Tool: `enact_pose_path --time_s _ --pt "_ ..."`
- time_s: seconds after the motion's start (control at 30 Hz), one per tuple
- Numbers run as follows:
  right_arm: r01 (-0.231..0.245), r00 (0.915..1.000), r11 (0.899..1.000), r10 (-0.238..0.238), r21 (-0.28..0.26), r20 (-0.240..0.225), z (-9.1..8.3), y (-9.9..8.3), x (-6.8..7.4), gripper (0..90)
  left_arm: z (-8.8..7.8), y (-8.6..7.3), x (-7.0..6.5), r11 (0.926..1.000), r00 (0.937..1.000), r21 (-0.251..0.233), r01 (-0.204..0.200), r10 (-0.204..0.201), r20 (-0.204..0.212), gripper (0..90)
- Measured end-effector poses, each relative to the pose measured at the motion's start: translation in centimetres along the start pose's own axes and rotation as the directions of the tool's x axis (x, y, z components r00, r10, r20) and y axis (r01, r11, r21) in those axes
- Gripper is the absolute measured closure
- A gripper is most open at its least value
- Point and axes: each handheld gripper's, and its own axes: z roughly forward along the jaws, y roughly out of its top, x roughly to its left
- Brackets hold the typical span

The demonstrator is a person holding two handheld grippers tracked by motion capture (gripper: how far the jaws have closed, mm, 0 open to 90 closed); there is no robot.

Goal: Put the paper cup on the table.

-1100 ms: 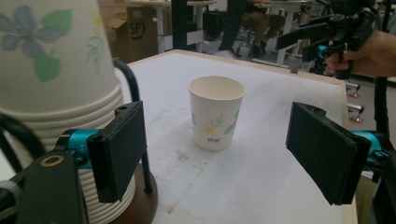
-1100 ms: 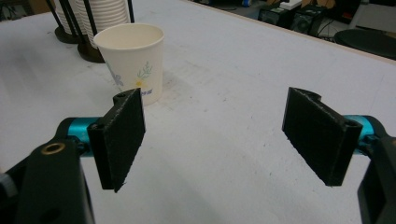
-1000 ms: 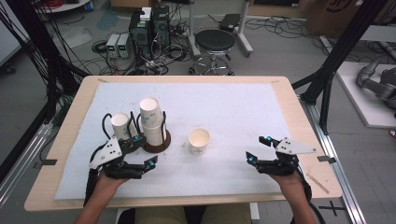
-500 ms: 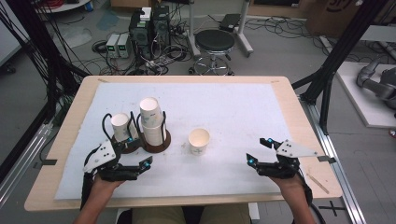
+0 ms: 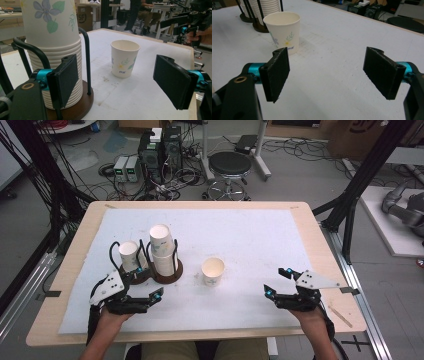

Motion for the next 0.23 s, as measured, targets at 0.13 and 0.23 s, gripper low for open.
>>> enact_pose_path --time_s 0.13,0.23 --pt "-0.003 1.0 1.0 0.003 0.0 0.0 -0.02 0.0 -0.02 21.9 0.02 -0.04 0.1 1.0 1.0 0.001 0.003 -0.003 -0.004 20.1" --pt "-0.003 1.0 1.0 0.003 0.0 0.0 -0.03 -0.02 -0.09 21.9 0.1 -0.07 0.18 1.0 1.0 0.002 0.005 -0.005 -0.007 20.1"
